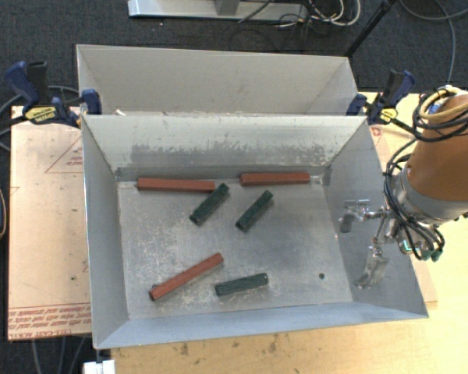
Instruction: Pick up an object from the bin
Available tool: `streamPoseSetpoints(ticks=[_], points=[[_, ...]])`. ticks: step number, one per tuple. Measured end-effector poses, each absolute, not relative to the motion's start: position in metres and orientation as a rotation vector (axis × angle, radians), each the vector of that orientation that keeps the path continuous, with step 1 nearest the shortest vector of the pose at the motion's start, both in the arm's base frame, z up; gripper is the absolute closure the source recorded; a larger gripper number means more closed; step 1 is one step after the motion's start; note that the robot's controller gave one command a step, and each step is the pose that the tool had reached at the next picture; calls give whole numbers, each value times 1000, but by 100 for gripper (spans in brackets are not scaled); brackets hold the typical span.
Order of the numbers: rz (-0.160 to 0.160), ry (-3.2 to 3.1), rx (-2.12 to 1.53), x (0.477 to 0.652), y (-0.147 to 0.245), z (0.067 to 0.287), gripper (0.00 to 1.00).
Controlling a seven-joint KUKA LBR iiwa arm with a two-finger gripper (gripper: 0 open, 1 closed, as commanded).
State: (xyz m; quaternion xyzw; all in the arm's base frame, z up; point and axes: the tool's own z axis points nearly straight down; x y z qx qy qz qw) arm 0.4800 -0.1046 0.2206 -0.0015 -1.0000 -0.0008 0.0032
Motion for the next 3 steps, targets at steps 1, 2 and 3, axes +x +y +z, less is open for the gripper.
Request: streamPoseSetpoints(ticks=[1, 2, 3], points=[[-6, -2986, 968, 514, 3, 68, 0], [-6, -2911, 1195, 506, 85, 101, 0], [-2, -2895, 1219, 494, 76, 110, 0]])
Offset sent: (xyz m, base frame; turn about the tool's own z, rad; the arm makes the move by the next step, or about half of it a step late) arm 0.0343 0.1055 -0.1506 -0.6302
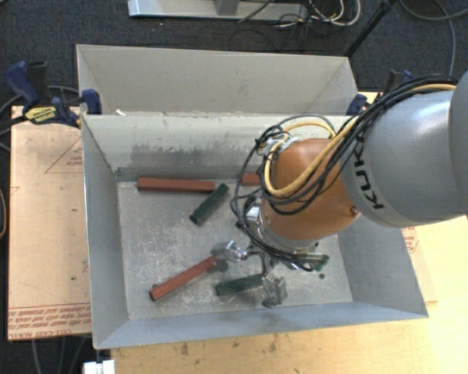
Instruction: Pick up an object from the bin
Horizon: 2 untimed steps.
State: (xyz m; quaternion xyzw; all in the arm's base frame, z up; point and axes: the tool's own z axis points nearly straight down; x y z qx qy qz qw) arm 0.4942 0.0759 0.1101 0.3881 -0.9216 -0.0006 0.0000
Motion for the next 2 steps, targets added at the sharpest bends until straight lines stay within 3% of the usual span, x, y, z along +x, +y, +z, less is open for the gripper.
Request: streamPoseSetpoints(ticks=[1, 2], points=[[3, -2984, 1037, 491, 65, 72, 0], [1, -2977, 1037, 494, 66, 74, 0]])
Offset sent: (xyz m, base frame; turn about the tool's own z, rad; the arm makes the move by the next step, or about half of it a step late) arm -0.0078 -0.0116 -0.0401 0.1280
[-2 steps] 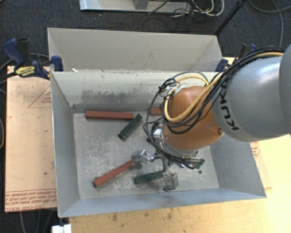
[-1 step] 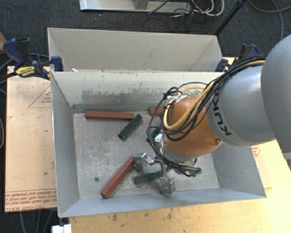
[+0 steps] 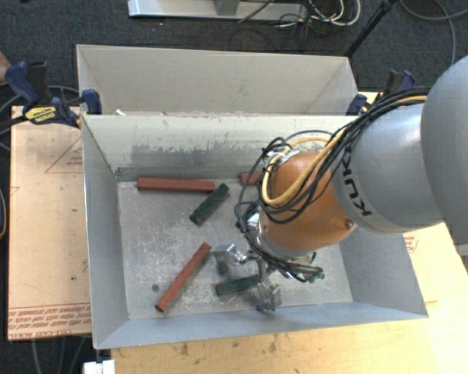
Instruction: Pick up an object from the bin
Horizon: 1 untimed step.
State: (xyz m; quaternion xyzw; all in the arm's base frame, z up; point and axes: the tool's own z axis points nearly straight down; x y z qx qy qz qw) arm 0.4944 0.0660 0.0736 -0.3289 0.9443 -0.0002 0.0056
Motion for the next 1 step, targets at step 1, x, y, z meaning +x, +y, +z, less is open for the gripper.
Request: streamPoseSetpoints(ticks=[1], points=[[1, 2965, -1032, 492, 66, 73, 100]])
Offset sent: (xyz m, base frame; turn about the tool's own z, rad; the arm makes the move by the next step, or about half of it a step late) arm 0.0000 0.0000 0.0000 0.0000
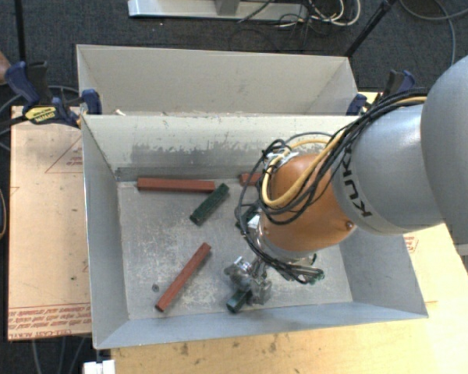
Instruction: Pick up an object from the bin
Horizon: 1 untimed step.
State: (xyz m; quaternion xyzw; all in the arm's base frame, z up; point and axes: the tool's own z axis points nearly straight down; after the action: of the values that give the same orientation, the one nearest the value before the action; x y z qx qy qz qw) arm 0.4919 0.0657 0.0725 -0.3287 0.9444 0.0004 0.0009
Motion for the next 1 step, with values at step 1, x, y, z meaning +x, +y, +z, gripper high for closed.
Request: streamPoseSetpoints(ticks=[1], points=[[1, 2964, -1032, 493, 67, 98, 100]])
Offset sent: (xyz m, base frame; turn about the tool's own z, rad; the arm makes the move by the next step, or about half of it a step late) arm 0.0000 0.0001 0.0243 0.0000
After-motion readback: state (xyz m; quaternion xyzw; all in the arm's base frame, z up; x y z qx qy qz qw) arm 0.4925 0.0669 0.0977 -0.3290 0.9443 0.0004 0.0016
